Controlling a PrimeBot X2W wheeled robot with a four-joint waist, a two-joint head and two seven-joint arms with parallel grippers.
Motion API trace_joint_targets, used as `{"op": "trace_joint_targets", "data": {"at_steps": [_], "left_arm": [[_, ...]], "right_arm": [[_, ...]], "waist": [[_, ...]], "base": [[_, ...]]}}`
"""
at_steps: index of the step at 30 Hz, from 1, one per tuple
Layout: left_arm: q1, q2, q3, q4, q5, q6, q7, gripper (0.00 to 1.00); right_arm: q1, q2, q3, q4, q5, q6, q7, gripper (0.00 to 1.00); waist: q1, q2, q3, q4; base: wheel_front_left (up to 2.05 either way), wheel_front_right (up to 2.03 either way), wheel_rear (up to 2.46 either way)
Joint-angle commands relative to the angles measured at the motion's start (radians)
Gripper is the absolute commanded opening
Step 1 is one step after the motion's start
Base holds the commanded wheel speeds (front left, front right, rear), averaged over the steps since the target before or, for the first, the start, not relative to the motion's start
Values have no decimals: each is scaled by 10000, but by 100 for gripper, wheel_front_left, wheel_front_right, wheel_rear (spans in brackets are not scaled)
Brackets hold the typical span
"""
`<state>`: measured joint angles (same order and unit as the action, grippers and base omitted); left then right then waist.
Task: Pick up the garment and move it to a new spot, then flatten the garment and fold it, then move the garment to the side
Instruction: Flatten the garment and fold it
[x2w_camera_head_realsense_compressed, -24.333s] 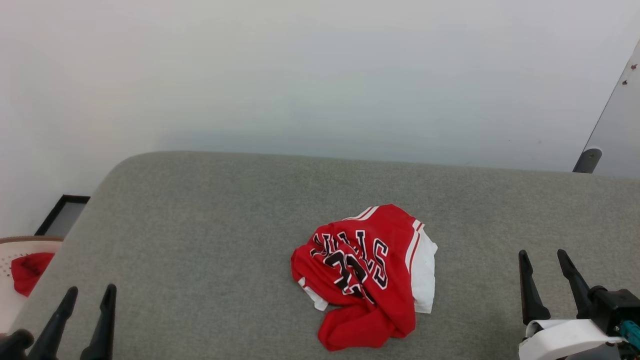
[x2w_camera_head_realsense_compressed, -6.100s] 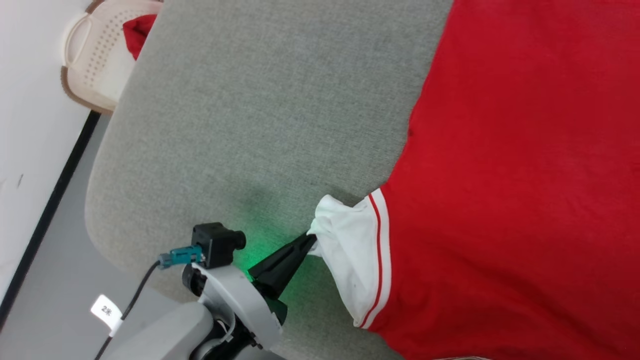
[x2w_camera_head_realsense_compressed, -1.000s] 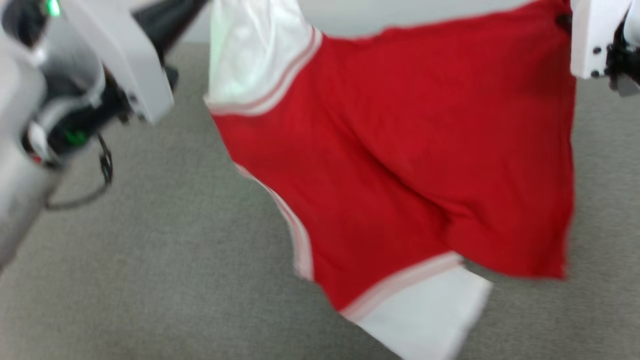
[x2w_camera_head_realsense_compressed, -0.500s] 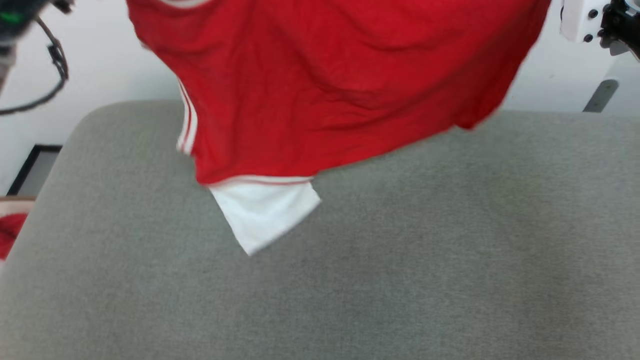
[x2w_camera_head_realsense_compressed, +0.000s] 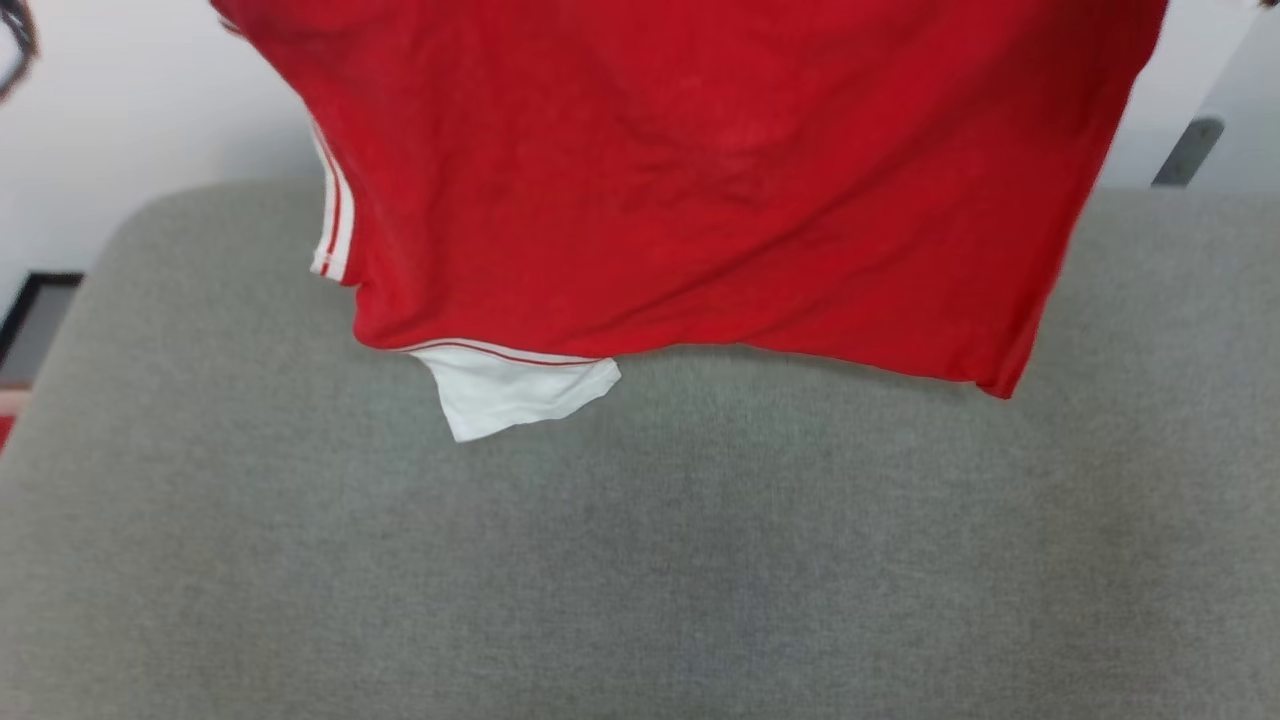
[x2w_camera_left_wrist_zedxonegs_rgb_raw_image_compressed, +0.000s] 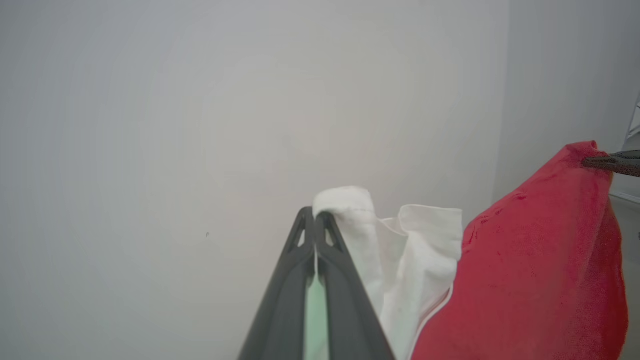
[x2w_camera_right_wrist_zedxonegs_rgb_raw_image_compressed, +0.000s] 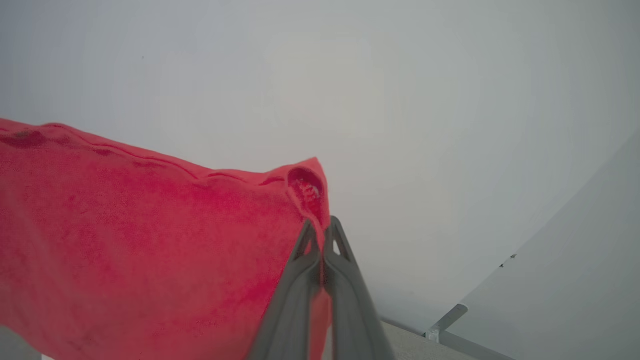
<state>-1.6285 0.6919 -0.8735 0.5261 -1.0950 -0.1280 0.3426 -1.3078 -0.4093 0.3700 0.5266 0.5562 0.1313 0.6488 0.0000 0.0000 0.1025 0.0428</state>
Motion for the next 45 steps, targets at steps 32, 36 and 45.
{"op": "trace_joint_targets", "data": {"at_steps": [32, 36, 45], "left_arm": [[-3671, -1348, 31, 2833, 2385, -27, -6079, 0], [-2582, -1266, -461, 2298, 1719, -30, -6064, 0], [-689, 65, -2652, -78, -418, -25, -4365, 0]], "right_arm": [[-4287, 1181, -284, 4684, -5350, -12, -8469, 0], [-4235, 999, 239, 5196, -5053, -12, -8512, 0], [-2606, 437, 1477, 5237, -2957, -11, -7938, 0]], "waist": [[0, 0, 7458, 637], [0, 0, 6918, 956], [0, 0, 4794, 1267]], "base": [[0, 0, 0], [0, 0, 0], [0, 0, 0]]}}
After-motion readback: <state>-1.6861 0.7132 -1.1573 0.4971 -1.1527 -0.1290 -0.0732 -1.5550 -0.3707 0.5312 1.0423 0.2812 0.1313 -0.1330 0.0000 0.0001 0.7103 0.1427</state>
